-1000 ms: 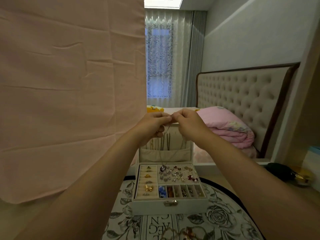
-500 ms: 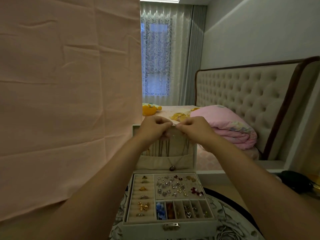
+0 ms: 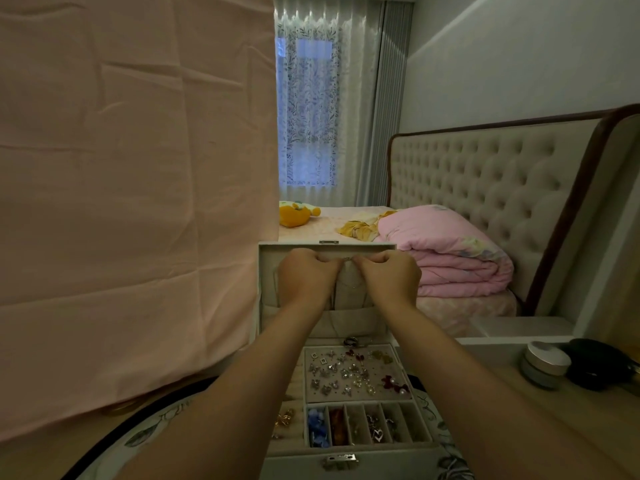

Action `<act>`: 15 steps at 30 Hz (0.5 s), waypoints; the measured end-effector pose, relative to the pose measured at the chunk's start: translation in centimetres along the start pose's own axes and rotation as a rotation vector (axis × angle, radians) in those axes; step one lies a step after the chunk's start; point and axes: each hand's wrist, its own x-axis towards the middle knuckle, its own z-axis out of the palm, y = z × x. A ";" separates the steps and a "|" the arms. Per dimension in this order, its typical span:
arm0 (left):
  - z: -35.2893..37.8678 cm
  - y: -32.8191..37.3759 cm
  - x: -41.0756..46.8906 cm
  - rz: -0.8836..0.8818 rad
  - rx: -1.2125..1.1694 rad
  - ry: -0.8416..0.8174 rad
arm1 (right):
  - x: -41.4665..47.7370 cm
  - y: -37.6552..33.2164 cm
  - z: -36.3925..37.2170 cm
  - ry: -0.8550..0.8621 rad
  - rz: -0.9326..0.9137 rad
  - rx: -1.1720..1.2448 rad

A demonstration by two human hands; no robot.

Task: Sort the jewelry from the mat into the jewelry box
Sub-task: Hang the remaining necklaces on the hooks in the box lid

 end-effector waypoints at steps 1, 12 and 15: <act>0.1 0.2 0.0 0.000 0.020 0.006 | 0.1 0.0 0.1 0.005 0.003 -0.003; 0.3 -0.9 -1.4 -0.059 0.120 -0.260 | -1.0 2.3 0.5 -0.366 0.128 -0.185; -0.1 -1.2 -2.1 -0.058 0.016 -0.385 | -1.8 2.0 0.0 -0.552 0.223 -0.086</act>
